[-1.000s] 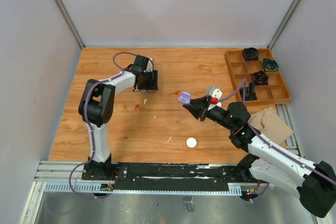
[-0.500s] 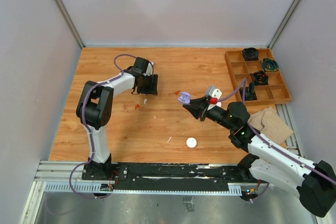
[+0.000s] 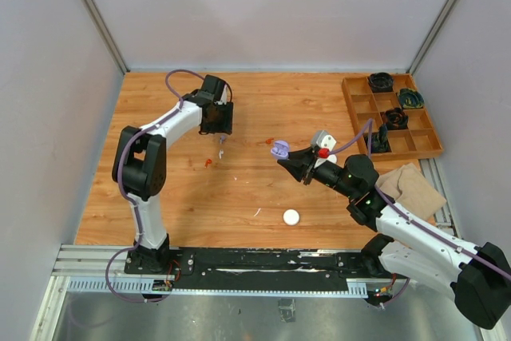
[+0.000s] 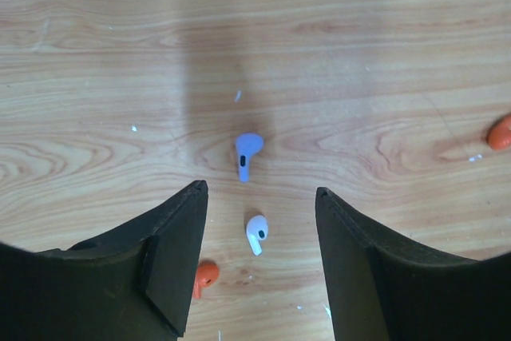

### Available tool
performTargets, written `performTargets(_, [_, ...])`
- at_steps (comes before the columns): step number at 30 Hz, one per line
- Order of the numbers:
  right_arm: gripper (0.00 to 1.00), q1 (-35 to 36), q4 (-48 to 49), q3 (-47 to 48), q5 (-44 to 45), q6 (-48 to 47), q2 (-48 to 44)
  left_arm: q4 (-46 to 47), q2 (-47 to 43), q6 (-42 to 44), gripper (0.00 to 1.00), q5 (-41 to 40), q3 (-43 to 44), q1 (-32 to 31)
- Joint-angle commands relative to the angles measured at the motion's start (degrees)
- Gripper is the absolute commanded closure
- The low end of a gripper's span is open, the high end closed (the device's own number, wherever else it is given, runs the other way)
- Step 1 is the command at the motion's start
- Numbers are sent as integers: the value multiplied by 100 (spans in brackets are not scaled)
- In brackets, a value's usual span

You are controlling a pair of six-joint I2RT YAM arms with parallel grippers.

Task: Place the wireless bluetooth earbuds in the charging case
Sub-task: Pick up the earbud from the center of the board.

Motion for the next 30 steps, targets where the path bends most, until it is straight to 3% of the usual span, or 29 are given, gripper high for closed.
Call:
performTargets(1, [92, -101, 94, 16, 25, -65, -19, -380, 359, -158, 39, -442, 356, 22])
performTargets(11, [92, -103, 81, 21, 42, -72, -8, -525, 949, -201, 49, -412, 873, 24])
performTargets(30, [92, -119, 81, 57, 25, -55, 37, -655, 1336, -125, 64, -297, 978, 17])
